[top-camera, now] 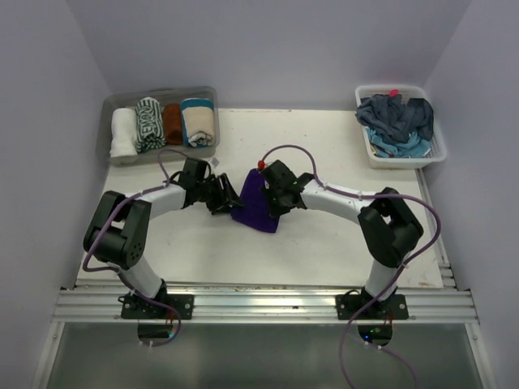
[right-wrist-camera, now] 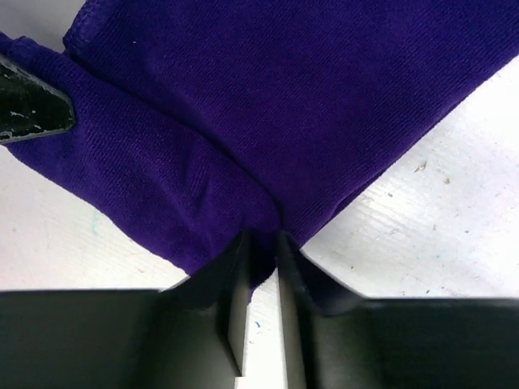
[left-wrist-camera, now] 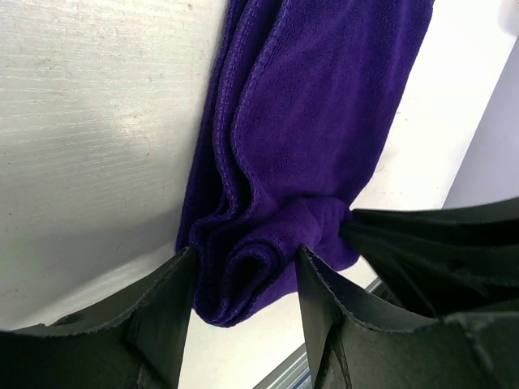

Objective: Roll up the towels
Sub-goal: Roll the towel

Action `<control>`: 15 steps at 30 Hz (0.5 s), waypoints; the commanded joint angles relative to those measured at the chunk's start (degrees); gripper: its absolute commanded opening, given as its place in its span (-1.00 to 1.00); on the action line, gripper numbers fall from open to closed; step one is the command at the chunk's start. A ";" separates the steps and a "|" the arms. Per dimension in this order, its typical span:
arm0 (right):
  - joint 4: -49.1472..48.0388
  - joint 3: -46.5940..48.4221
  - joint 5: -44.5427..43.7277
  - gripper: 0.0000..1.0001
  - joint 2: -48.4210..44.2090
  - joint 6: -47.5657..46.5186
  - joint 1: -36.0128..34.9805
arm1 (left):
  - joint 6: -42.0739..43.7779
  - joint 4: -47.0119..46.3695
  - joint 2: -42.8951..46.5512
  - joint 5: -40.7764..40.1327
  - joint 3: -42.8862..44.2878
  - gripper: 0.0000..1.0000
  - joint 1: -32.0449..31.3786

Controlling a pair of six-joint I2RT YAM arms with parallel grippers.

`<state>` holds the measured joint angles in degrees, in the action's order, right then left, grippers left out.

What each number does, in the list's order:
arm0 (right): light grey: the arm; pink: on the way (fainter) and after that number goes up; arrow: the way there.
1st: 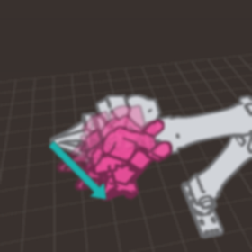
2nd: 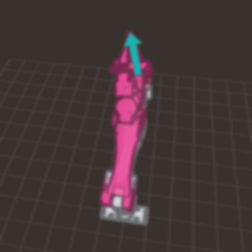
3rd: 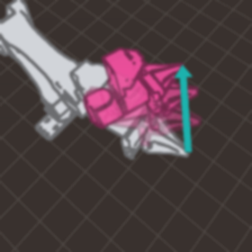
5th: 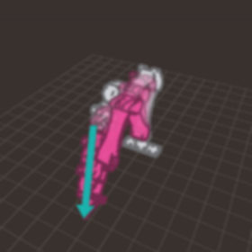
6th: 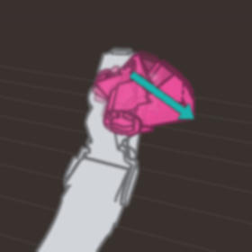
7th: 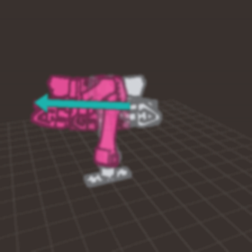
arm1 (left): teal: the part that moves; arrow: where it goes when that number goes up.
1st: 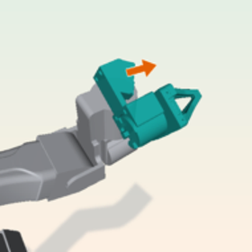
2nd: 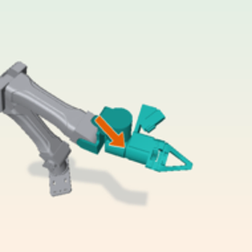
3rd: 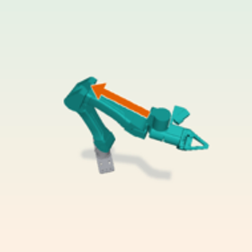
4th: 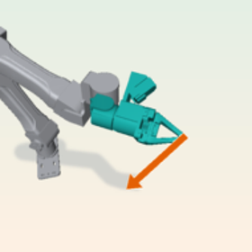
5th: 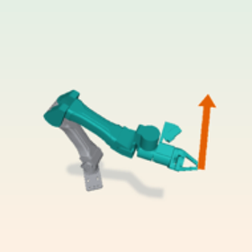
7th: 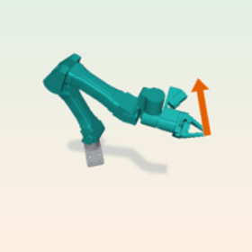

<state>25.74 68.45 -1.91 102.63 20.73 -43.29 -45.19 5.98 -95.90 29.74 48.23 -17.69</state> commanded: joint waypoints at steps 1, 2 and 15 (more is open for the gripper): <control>-0.95 0.90 0.34 -0.75 -0.76 0.01 -0.04 | 1.51 0.79 -0.52 -0.21 2.05 0.11 0.29; -0.86 0.73 -0.02 -0.81 -1.46 0.10 -0.04 | 1.51 0.88 -0.61 -0.21 2.05 0.11 0.29; -3.06 -2.35 -5.64 -1.00 -5.42 3.26 1.28 | 2.91 2.63 -1.92 -0.21 4.59 0.29 0.29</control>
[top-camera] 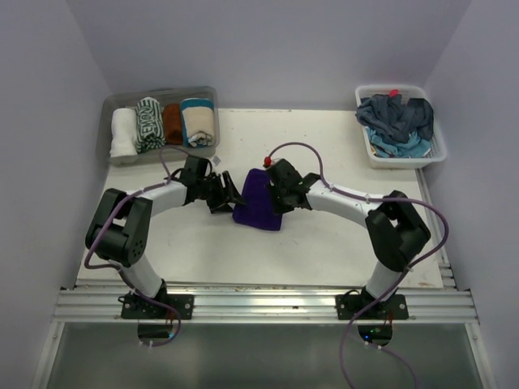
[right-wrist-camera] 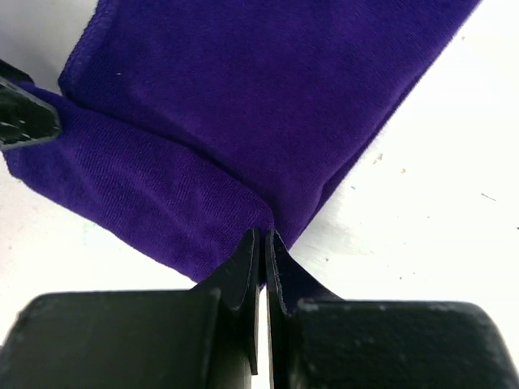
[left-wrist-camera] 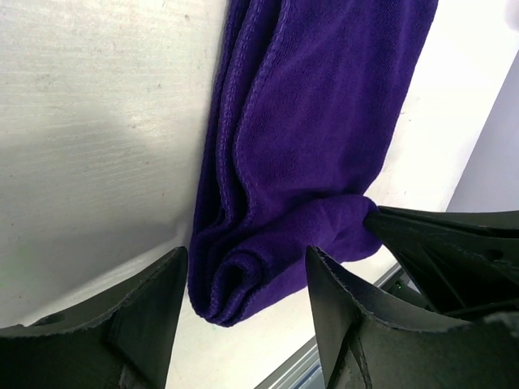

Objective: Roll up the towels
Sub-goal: Roll the towel

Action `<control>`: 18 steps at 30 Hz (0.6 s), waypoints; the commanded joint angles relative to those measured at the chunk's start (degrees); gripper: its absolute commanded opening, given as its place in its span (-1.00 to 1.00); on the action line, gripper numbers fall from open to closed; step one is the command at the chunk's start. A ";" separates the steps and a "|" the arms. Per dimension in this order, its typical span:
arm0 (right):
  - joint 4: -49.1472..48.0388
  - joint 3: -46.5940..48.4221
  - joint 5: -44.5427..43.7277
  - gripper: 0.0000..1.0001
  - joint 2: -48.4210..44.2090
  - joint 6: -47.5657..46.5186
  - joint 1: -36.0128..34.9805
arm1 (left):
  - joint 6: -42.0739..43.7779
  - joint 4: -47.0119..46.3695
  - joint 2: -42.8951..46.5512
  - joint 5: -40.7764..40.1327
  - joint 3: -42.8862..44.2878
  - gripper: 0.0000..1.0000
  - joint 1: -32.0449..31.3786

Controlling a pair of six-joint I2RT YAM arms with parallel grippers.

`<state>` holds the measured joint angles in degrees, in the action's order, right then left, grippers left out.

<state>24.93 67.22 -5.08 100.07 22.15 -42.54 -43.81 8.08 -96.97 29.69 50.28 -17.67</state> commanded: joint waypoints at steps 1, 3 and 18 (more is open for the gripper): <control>-2.43 -1.21 -2.65 -1.00 -2.78 2.10 0.62 | 1.62 0.80 -1.20 -0.16 2.71 0.28 0.27; -2.60 -1.48 -3.26 -1.00 -2.69 2.80 0.80 | 1.80 0.97 -1.38 -0.16 3.15 0.27 0.27; -3.92 -0.42 -4.06 -1.00 3.46 5.88 3.61 | 9.96 10.12 10.48 -9.40 4.56 -0.38 -3.68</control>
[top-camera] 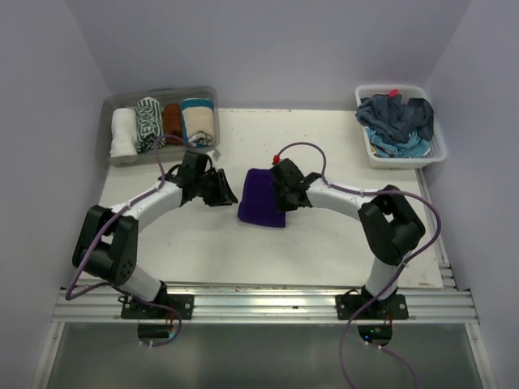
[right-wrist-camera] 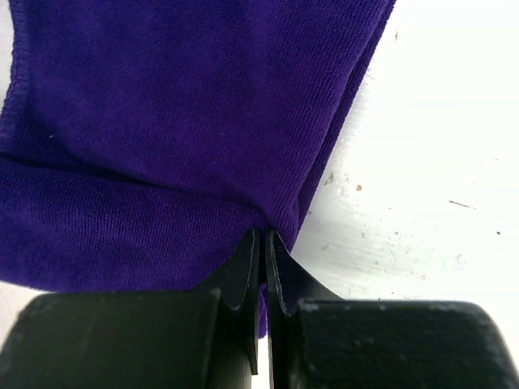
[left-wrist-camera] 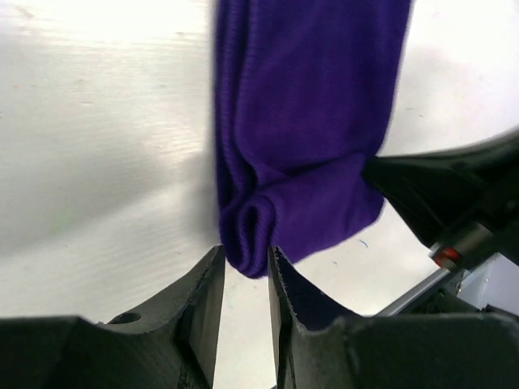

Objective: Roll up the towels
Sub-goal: Roll the towel

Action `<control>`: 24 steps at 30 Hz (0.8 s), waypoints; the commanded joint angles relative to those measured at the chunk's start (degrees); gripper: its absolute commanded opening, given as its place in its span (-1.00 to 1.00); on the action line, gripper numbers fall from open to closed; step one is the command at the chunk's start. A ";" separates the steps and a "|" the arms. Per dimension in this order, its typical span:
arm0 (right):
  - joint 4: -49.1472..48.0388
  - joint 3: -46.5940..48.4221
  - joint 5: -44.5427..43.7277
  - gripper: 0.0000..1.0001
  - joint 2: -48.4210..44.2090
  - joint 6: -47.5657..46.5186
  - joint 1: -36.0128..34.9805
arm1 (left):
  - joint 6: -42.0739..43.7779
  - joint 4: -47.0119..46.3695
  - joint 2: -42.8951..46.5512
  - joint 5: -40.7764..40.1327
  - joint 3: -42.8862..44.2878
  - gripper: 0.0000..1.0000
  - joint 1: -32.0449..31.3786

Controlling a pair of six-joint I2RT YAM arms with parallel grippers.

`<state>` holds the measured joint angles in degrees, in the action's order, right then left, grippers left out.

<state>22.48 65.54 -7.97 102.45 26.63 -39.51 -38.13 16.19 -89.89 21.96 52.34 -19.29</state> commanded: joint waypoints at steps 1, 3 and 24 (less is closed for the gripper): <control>-1.47 1.26 -1.00 -1.00 1.25 1.49 0.83 | 4.73 1.75 3.49 -0.35 2.68 -0.40 -2.68; -1.65 1.17 -0.74 -1.00 1.61 1.84 1.01 | 5.25 1.66 2.97 0.19 3.03 -0.47 -4.34; -1.20 2.32 -0.56 -0.45 -2.15 -2.10 1.19 | 3.32 -3.00 -13.03 0.28 6.02 -0.52 -5.50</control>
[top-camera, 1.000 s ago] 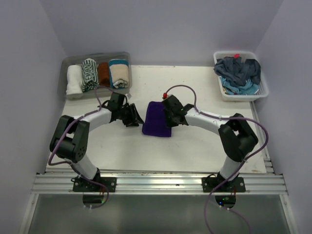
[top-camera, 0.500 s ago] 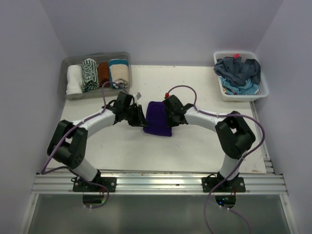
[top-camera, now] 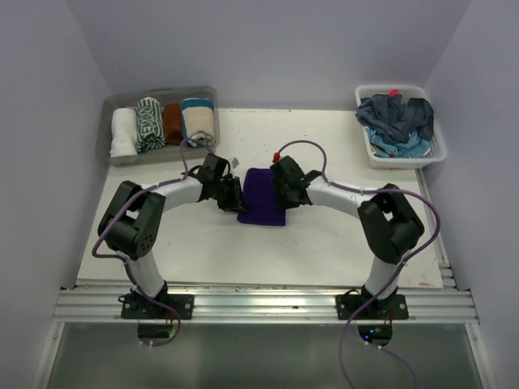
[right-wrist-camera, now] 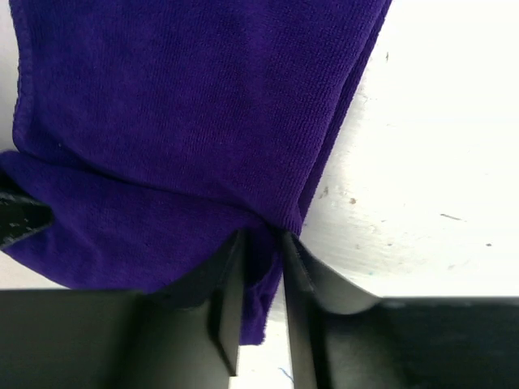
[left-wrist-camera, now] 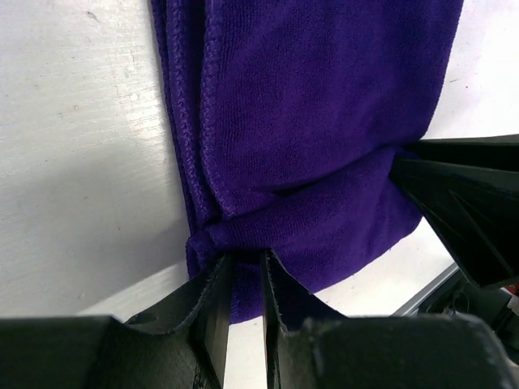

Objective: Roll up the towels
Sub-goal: Roll the towel

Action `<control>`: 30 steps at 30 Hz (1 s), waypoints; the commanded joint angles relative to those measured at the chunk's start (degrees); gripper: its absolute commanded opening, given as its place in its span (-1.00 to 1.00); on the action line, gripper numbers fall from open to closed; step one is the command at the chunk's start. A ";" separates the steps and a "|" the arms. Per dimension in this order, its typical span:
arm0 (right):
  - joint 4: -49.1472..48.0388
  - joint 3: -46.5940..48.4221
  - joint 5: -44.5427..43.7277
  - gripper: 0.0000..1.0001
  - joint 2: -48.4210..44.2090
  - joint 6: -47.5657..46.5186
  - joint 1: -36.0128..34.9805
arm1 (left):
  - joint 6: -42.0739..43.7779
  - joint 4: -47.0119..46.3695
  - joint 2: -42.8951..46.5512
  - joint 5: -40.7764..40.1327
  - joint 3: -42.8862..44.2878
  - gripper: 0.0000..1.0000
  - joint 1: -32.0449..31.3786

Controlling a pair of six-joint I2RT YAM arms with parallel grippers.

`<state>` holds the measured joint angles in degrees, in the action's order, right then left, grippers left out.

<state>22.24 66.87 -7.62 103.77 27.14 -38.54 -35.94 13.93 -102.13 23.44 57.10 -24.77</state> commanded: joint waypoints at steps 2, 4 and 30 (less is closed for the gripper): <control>-2.72 -0.86 -0.38 -0.33 -6.11 -4.45 -0.56 | 1.23 -0.40 -0.88 -1.47 1.78 -0.52 -0.01; -2.64 -1.48 -1.78 -0.26 -9.36 -8.75 -2.75 | 1.66 0.74 -1.14 -1.99 2.49 -0.52 -0.01; -10.45 -4.38 -16.27 0.15 -0.06 -40.58 -19.81 | 4.04 4.44 -2.38 -2.35 4.95 -0.50 0.96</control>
<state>15.79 63.26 -17.98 102.61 -11.14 -58.24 -34.57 17.43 -103.66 22.46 60.66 -24.71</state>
